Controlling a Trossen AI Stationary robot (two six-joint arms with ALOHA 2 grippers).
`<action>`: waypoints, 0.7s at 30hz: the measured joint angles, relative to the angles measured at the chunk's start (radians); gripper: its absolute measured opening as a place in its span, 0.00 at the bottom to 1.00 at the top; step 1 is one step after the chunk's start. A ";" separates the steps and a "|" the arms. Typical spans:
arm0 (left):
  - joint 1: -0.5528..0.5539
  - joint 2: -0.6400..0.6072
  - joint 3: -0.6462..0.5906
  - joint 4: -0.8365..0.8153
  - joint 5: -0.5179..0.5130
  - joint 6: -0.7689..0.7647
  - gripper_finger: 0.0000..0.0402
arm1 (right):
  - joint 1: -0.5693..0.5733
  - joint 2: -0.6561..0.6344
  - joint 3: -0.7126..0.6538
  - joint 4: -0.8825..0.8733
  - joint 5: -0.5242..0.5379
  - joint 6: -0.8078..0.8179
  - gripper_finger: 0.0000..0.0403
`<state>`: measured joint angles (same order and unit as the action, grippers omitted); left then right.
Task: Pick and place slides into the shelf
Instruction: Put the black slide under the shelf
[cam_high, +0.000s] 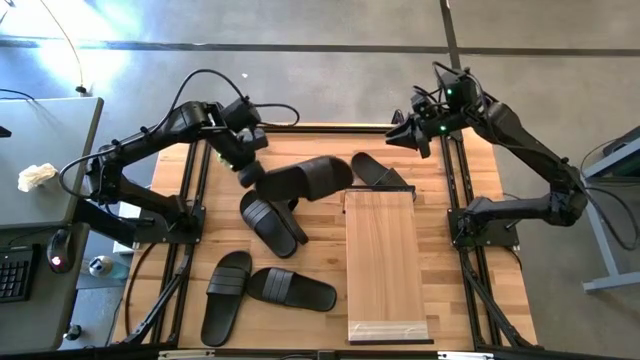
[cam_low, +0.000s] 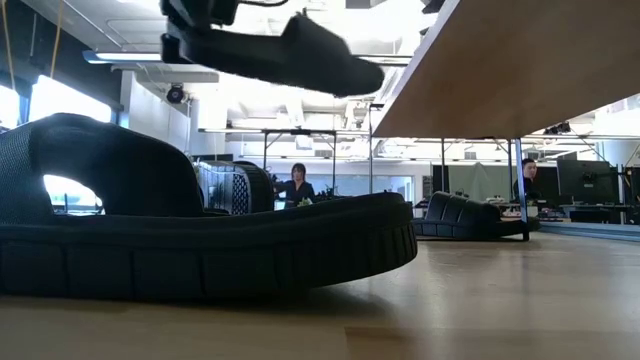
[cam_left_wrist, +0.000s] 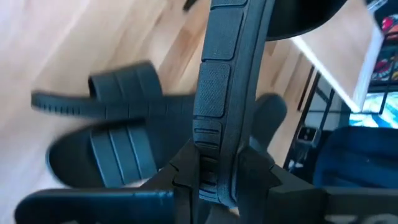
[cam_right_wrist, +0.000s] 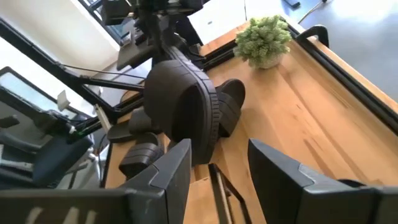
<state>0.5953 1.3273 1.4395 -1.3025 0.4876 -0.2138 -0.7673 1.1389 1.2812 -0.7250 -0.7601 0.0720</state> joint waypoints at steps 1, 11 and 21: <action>0.000 0.000 0.000 -0.018 0.001 -0.002 0.13 | -0.004 0.000 0.000 0.000 0.000 -0.001 0.37; -0.029 0.000 0.000 -0.217 0.079 0.033 0.13 | -0.020 0.000 0.000 -0.001 0.000 -0.002 0.37; -0.178 0.105 0.001 -0.203 0.048 -0.009 0.13 | -0.020 0.000 0.000 -0.004 0.004 -0.002 0.37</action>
<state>0.4172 1.4327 1.4401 -1.5051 0.5358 -0.2229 -0.7876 1.1389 1.2808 -0.7288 -0.7559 0.0700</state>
